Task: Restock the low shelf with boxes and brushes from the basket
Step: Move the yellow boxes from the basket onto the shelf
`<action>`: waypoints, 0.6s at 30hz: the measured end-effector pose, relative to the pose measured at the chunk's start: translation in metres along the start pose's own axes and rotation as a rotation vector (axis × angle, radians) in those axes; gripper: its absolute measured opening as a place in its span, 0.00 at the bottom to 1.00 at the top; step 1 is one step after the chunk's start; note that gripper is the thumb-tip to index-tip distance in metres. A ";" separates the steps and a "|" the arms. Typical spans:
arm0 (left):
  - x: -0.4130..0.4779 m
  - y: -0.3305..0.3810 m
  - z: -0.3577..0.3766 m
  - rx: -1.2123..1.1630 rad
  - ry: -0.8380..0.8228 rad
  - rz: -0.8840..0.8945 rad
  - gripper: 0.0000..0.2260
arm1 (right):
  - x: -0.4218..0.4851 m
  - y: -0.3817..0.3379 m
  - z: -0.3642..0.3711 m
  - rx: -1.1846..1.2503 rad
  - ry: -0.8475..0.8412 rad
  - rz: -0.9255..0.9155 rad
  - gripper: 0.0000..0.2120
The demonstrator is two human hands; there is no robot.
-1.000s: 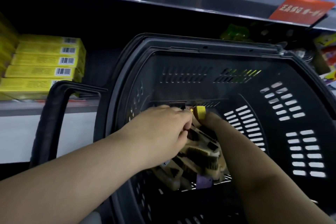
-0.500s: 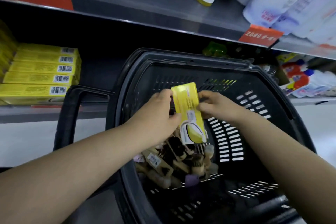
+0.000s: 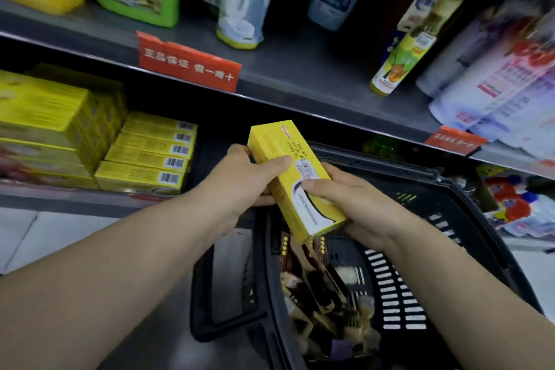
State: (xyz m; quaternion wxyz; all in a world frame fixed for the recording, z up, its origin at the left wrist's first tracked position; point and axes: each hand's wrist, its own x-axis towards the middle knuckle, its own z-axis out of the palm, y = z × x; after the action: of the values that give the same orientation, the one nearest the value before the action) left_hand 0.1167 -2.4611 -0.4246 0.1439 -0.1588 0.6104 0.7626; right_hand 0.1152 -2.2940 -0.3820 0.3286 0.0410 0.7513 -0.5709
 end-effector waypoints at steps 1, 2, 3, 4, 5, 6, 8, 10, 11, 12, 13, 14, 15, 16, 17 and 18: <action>0.000 0.002 -0.010 0.044 0.029 0.011 0.22 | 0.005 -0.006 0.007 0.029 -0.025 0.020 0.16; 0.001 0.005 -0.022 0.116 0.057 0.030 0.21 | 0.010 -0.012 0.014 0.055 -0.048 0.038 0.15; 0.001 0.007 -0.035 0.217 0.084 0.051 0.20 | 0.016 -0.019 0.021 0.077 -0.064 0.056 0.13; 0.002 0.010 -0.048 0.337 0.107 0.072 0.20 | 0.024 -0.025 0.028 0.090 -0.075 0.074 0.10; 0.003 0.012 -0.063 0.467 0.128 0.092 0.20 | 0.033 -0.032 0.035 0.092 -0.081 0.092 0.07; 0.004 0.014 -0.077 0.594 0.148 0.107 0.21 | 0.043 -0.038 0.043 0.083 -0.086 0.107 0.07; 0.006 0.015 -0.106 0.805 0.189 0.123 0.22 | 0.069 -0.053 0.058 0.035 -0.072 0.120 0.08; 0.006 0.014 -0.131 0.939 0.217 0.122 0.20 | 0.099 -0.066 0.075 -0.064 -0.059 0.108 0.07; 0.006 0.014 -0.140 0.984 0.222 0.123 0.19 | 0.116 -0.071 0.083 -0.161 -0.042 0.086 0.06; 0.007 0.013 -0.148 1.020 0.222 0.130 0.17 | 0.135 -0.071 0.089 -0.323 -0.006 0.045 0.07; 0.008 0.013 -0.155 1.042 0.221 0.142 0.16 | 0.156 -0.070 0.095 -0.538 0.038 -0.004 0.10; 0.009 0.012 -0.161 1.052 0.219 0.155 0.15 | 0.177 -0.068 0.100 -0.782 0.084 -0.052 0.16; 0.011 0.012 -0.166 1.050 0.217 0.164 0.15 | 0.196 -0.067 0.106 -1.001 0.132 -0.100 0.20; 0.012 0.013 -0.171 1.040 0.219 0.171 0.16 | 0.213 -0.064 0.110 -1.133 0.156 -0.139 0.23; 0.014 0.012 -0.175 1.028 0.226 0.177 0.16 | 0.230 -0.062 0.114 -1.182 0.154 -0.169 0.25; 0.015 0.012 -0.178 1.023 0.235 0.182 0.17 | 0.246 -0.060 0.116 -1.178 0.135 -0.194 0.26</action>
State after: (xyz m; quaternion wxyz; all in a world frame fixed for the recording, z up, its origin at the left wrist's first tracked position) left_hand 0.1097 -2.6370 -0.4569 0.0667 -0.0990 0.9276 0.3540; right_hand -0.0513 -2.4949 -0.4806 0.1941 -0.1807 0.9607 -0.0819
